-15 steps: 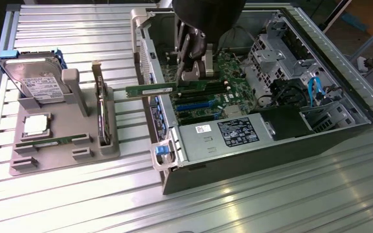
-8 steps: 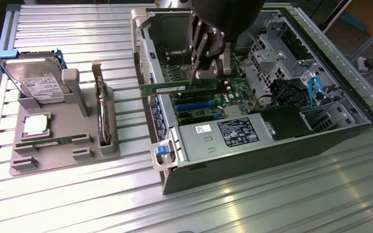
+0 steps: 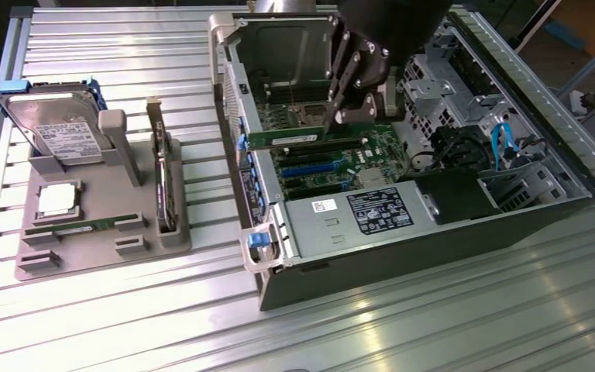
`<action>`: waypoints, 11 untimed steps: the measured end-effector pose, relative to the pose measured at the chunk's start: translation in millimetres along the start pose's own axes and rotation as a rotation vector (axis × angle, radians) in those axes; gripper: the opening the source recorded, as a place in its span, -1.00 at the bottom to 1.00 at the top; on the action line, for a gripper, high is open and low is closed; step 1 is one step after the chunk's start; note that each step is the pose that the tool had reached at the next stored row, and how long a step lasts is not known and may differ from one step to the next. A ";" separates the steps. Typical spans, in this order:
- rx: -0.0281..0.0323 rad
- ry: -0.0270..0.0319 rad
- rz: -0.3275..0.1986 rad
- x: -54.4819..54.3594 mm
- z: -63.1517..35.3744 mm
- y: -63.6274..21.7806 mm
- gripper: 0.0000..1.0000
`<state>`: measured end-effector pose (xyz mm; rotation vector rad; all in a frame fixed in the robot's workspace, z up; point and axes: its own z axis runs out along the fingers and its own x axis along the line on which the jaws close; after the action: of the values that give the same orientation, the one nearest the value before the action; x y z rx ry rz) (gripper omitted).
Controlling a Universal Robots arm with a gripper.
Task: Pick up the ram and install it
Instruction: 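Pick up the ram and move it above insertion slot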
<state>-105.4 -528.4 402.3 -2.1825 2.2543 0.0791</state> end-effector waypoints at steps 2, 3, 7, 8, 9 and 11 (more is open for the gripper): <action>-0.0001 0.0001 0.000 -0.2 -0.2 -6.2 -0.76; -0.0001 0.0000 0.000 -0.4 -0.4 -11.8 -0.76; -0.0001 0.0000 0.000 -0.9 -0.9 -26.2 -0.76; -0.0001 0.0000 0.000 -0.9 -0.9 -28.9 -0.76; -0.0001 0.0001 0.000 -1.1 -1.1 -32.3 -0.76; -0.0001 0.0001 0.000 -1.2 -1.3 -37.7 -0.76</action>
<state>-67.6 -528.4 402.3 -2.1826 2.2544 0.0792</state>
